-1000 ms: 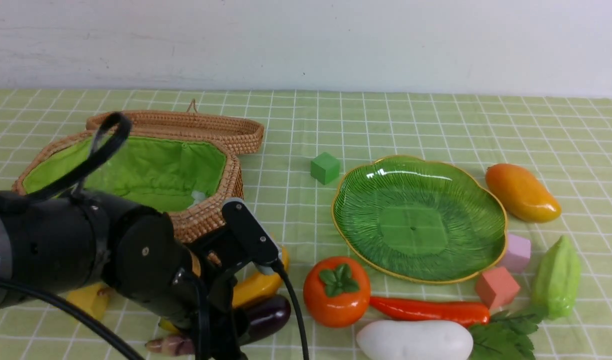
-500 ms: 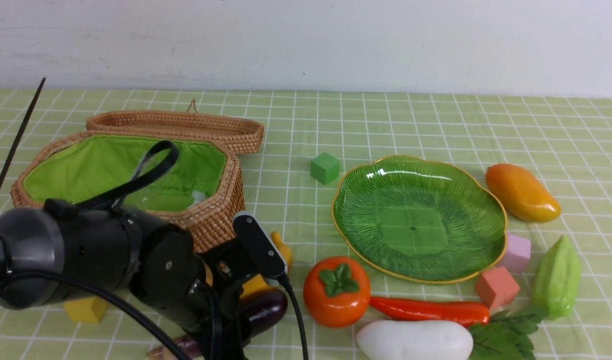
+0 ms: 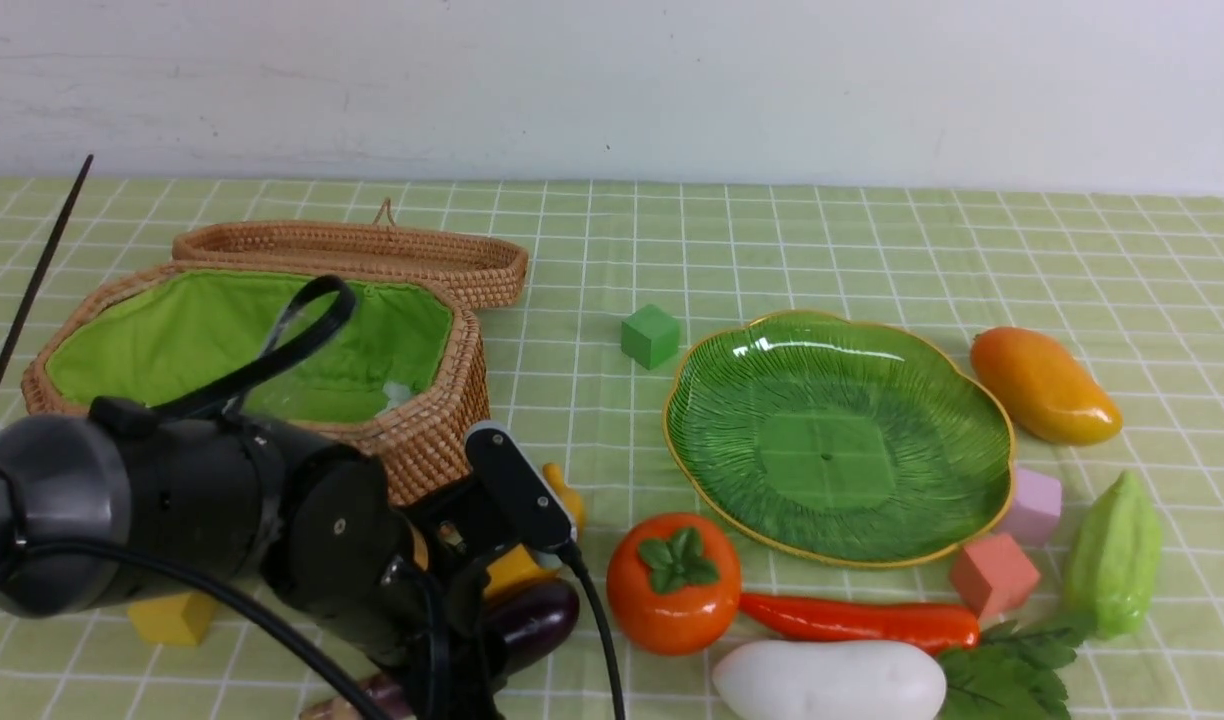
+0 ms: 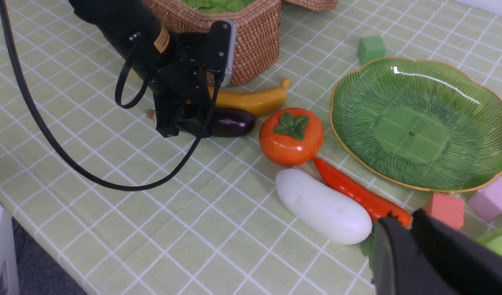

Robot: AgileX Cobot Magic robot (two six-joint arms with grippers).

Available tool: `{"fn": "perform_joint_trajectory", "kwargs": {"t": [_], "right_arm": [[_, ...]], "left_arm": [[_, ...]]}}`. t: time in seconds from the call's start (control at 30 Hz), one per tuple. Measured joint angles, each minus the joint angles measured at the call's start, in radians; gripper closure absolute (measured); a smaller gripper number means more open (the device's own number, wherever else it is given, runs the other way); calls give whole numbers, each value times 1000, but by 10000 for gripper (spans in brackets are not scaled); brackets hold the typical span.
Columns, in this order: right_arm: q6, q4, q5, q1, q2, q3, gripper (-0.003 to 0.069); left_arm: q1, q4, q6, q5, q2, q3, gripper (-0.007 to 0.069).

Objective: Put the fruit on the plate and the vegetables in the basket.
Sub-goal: Use the left arm to grab an eggplant and put it into the left basket

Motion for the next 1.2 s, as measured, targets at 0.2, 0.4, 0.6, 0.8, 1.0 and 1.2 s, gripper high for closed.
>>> {"fn": "perform_joint_trajectory", "kwargs": {"t": [0.2,0.4,0.6,0.8,1.0,1.2], "right_arm": [[0,4,0,0,0,0,583],[0,4,0,0,0,0,580],[0,7,0,0,0,0,574],[0,7,-5,0,0,0,580],[0,18,-68,0,0,0,655],[-56,110,-229,0,1,0,673]], "left_arm": [[0,-6,0,1,26,-3,195],[0,-18,0,6,44,-7,260],[0,-18,0,45,30,-7,270],[0,-72,0,122,-88,-7,270],[0,-153,0,155,-271,-7,270],[0,-172,0,163,-452,-2,270]]}}
